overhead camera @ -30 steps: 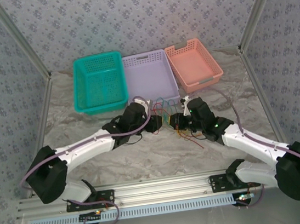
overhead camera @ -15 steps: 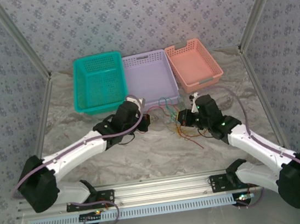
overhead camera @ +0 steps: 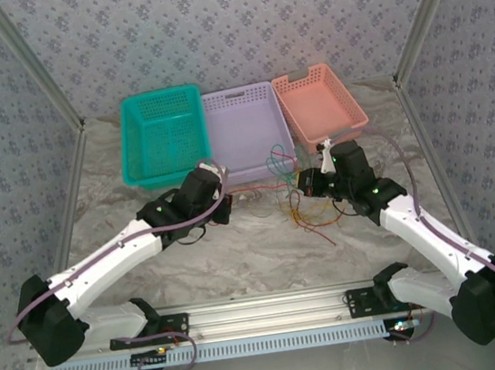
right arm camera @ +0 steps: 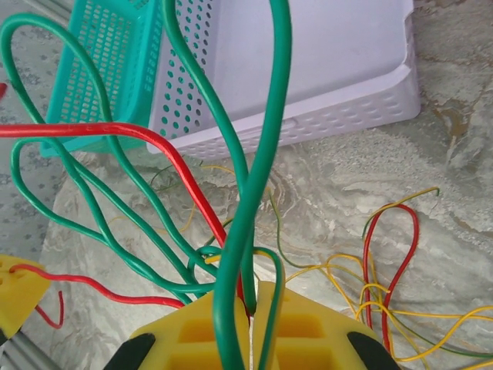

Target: Untangle the cables

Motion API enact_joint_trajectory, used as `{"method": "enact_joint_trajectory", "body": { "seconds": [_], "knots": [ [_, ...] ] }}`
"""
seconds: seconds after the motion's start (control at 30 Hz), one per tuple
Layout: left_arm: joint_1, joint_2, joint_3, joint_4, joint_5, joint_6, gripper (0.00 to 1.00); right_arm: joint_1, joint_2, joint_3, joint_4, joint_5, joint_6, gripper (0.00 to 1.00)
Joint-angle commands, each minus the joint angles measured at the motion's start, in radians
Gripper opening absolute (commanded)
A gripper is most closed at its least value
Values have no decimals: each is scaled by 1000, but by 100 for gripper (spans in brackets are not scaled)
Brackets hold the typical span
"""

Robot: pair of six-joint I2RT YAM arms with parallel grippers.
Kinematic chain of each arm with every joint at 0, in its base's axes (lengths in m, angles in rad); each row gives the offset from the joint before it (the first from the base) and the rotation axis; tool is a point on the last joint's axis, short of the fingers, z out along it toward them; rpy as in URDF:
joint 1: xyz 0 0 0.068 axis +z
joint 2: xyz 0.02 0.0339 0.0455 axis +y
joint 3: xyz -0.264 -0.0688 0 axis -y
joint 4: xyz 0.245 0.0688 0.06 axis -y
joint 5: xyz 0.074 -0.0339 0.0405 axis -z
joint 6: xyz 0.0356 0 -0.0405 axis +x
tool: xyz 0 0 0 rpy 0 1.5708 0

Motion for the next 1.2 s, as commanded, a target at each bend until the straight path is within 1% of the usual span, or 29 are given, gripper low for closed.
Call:
{"method": "enact_joint_trajectory", "body": {
  "seconds": [0.0,0.1,0.17,0.33,0.4,0.47,0.53,0.67,0.8,0.83,0.87,0.93,1.0,1.03,1.1,1.17],
  "knots": [
    [49,-55,-4,-171,-149,-4,0,-76,-6,-8,-77,104,-21,0],
    [49,-48,-19,-183,-171,-19,0,-107,1,-29,-57,79,0,0],
    [48,-53,-38,-184,-182,-32,0,-141,-2,-42,-40,48,14,3],
    [14,-83,-106,-177,-193,-75,0,-260,-17,-100,63,-57,104,7],
    [2,-80,-123,-161,-179,-91,0,-280,4,-112,102,-93,127,11],
    [-18,-71,-139,-128,-153,-108,0,-277,34,-114,123,-106,134,12],
    [-51,-47,-146,-98,-148,-128,0,-263,58,-123,140,-99,139,0],
    [-67,-8,-125,-93,-167,-157,0,-256,52,-160,140,-44,144,0],
    [-69,-56,-65,-106,-150,-156,0,-254,45,-172,61,50,121,0],
    [-69,-71,-41,-120,-146,-152,0,-255,51,-179,40,72,116,2],
    [-69,-80,-19,-137,-144,-147,0,-255,56,-188,31,88,112,8],
    [-69,-102,25,-169,-136,-133,0,-256,60,-213,34,109,102,29],
    [-69,-117,52,-183,-120,-122,0,-256,56,-217,28,120,84,41],
    [-69,-122,65,-218,-110,-117,0,-255,50,-212,16,125,73,45],
    [-69,-129,84,-244,-96,-108,0,-246,24,-199,-14,141,54,50],
    [-69,-131,106,-276,-90,-98,0,-234,-16,-178,-60,160,37,52]
  ]
}}
